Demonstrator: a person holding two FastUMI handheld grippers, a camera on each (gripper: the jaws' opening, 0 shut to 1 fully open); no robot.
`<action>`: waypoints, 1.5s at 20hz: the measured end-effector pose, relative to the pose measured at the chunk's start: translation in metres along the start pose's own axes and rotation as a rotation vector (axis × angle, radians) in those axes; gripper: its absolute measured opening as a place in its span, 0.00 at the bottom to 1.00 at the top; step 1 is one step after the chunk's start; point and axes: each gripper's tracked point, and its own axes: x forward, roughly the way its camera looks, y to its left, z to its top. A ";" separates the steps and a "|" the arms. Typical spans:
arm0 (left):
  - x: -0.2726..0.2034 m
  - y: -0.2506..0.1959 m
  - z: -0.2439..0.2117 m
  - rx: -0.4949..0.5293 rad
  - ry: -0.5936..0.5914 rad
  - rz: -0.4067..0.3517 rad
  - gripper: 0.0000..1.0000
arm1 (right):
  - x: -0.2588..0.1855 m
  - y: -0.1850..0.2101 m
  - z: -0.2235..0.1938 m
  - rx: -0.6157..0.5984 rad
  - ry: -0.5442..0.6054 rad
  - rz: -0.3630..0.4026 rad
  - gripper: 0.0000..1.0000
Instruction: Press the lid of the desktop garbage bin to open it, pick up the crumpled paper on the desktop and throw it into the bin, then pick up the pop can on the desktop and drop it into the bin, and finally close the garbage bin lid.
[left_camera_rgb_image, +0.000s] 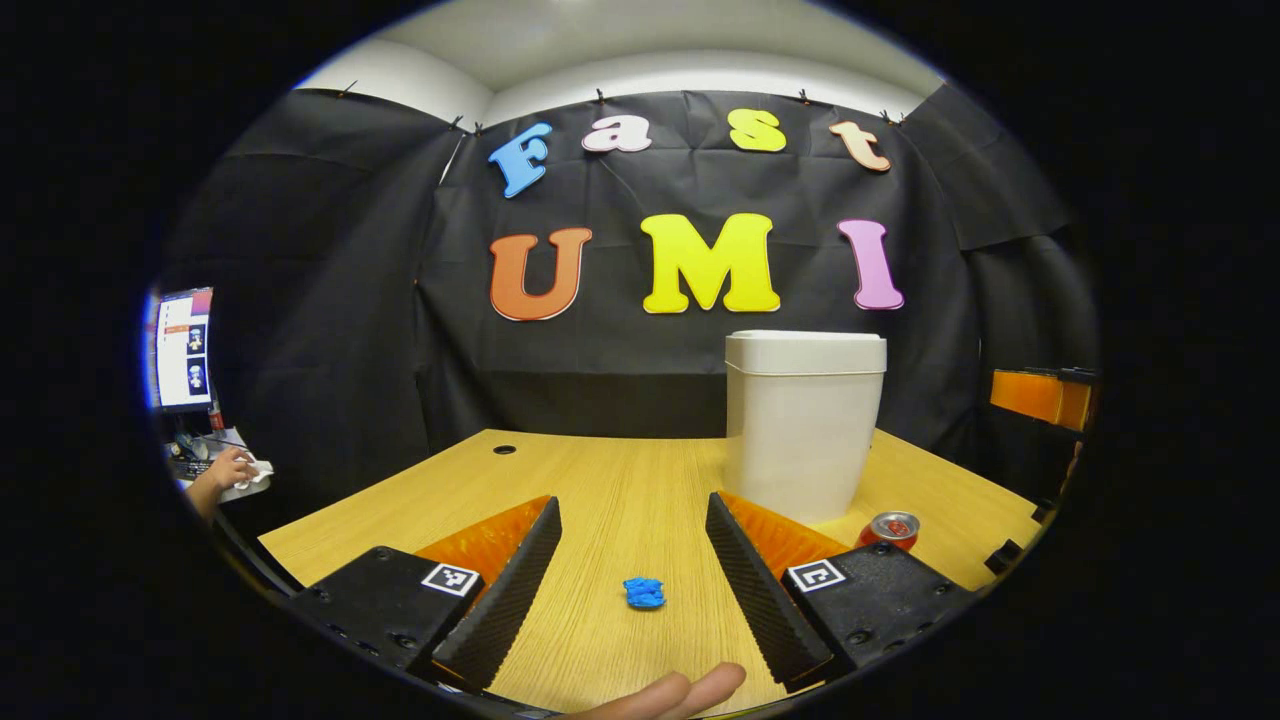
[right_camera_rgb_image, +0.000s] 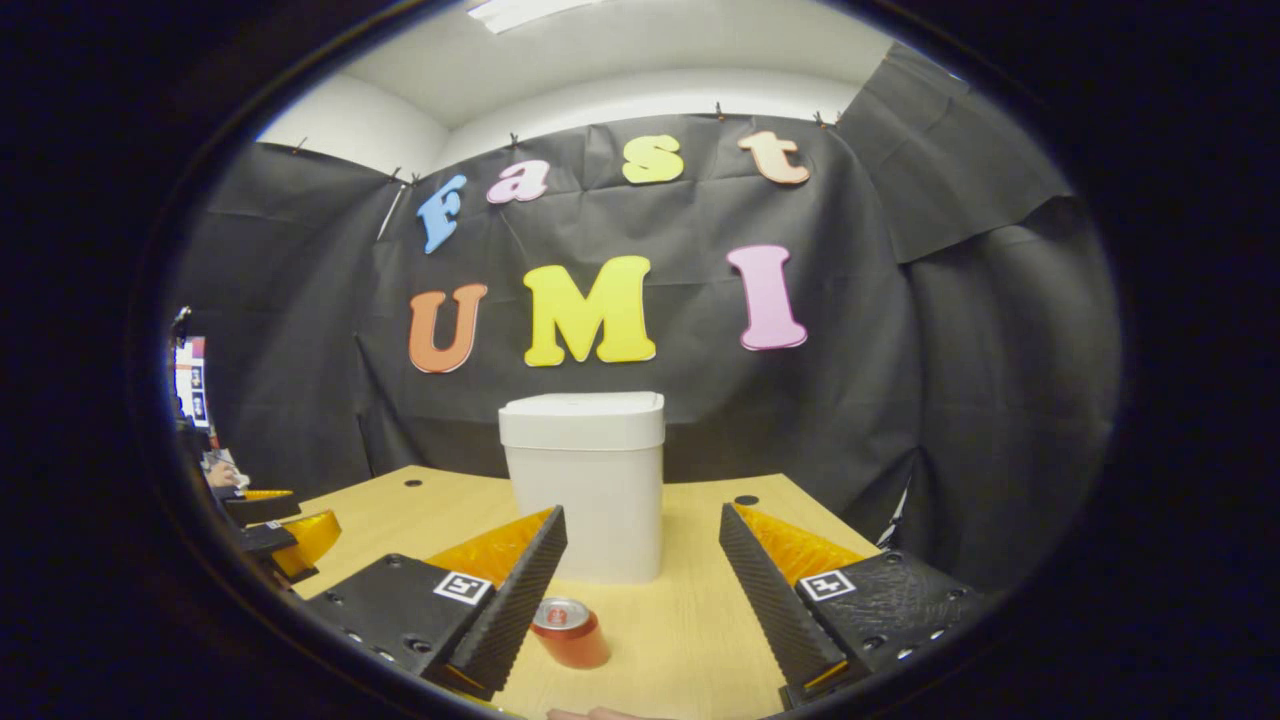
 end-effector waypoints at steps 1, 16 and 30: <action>0.001 -0.003 -0.001 0.009 0.004 -0.007 0.96 | 0.000 0.000 0.000 -0.004 0.000 -0.003 0.92; 0.001 0.003 -0.008 0.014 0.019 0.002 0.96 | 0.008 0.026 -0.004 -0.018 0.042 0.078 0.99; 0.004 0.022 -0.020 -0.015 0.048 0.026 0.96 | 0.054 0.038 0.023 -0.043 0.117 0.092 0.96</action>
